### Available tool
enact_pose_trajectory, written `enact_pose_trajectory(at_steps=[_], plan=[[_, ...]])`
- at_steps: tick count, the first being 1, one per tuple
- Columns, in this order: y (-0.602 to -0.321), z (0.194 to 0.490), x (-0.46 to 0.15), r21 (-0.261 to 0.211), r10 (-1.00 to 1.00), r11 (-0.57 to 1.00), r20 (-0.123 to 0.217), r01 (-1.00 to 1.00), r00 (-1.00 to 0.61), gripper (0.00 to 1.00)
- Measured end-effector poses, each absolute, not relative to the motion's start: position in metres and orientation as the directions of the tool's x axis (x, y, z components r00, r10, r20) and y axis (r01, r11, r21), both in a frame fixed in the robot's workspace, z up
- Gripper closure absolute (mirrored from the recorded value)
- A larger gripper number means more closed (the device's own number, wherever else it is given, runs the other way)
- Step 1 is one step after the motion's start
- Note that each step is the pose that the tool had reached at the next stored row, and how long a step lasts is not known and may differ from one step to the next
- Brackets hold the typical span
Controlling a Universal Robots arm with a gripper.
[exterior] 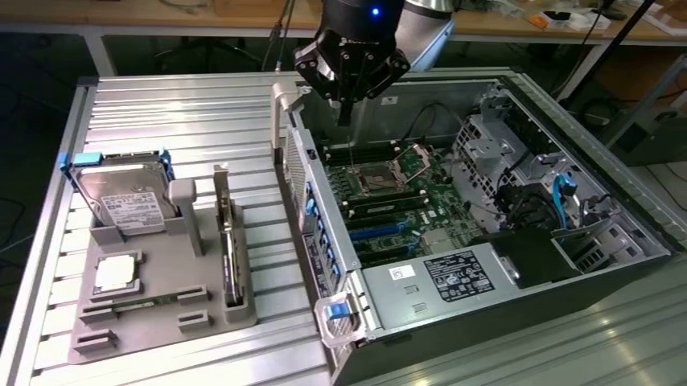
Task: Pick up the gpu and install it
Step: 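Reach for the gpu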
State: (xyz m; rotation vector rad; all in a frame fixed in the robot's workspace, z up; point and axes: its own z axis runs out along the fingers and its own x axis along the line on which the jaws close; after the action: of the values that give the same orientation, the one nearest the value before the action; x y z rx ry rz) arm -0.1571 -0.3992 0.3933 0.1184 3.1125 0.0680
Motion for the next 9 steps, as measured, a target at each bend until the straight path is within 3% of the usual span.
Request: enact_pose_trajectory(at_steps=[9], plan=[[-0.400,0.393,-0.176,0.045,0.076,0.996,-0.024,0.075,-0.997,0.89]])
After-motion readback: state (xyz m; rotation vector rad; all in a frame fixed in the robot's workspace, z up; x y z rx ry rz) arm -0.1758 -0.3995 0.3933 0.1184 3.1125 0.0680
